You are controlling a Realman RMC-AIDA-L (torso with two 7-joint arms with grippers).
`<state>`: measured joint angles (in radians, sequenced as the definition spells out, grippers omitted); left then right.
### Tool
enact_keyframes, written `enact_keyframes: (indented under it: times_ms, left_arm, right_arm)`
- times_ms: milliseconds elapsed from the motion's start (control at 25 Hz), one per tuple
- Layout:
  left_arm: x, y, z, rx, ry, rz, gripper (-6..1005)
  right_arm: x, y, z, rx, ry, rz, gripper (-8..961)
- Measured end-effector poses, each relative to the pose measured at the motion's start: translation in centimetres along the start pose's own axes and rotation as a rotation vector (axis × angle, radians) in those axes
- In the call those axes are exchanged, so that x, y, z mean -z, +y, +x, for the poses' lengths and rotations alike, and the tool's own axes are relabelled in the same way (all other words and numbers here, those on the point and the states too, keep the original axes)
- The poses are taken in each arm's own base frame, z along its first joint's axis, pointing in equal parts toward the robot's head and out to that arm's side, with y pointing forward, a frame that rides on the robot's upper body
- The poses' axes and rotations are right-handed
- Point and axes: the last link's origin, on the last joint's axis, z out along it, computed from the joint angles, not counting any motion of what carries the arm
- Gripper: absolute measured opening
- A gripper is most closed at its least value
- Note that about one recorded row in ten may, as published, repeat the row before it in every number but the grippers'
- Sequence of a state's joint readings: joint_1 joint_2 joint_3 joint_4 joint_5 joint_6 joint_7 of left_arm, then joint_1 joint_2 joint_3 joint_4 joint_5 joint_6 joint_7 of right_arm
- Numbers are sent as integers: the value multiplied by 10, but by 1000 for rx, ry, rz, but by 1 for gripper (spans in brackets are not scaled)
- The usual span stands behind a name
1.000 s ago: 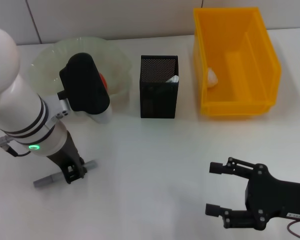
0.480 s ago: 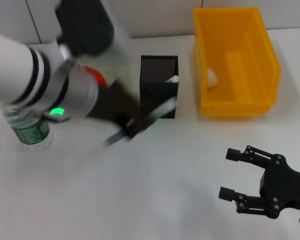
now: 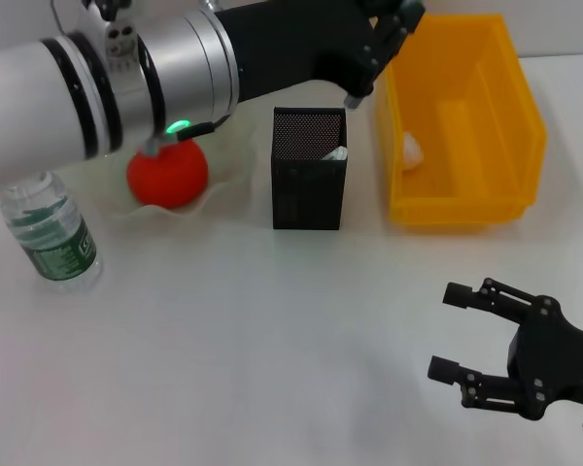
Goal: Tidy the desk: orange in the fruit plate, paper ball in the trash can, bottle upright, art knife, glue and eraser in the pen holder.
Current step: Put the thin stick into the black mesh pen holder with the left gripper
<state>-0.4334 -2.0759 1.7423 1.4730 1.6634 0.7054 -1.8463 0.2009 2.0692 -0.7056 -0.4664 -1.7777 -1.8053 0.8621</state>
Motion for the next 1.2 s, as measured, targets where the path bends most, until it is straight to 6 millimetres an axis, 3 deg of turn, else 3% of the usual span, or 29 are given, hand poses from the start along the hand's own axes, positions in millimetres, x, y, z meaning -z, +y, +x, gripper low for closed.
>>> enact_keyframes:
  times_ms: [440, 600, 720, 1200]
  left_arm:
    - [-22, 4, -42, -51, 72, 145, 141]
    - [-22, 0, -52, -54, 78, 172, 141]
    - [-20, -6, -72, -36, 118, 183, 140]
    - [-10, -5, -107, -69, 133, 227, 138]
  right_arm:
    - [-3, -1, -1, 1, -4, -3, 840]
    - [-4, -1, 0, 1, -2, -4, 840]
    - [-5, -1, 0, -4, -3, -4, 840]
    - [-5, 0, 0, -9, -6, -8, 840]
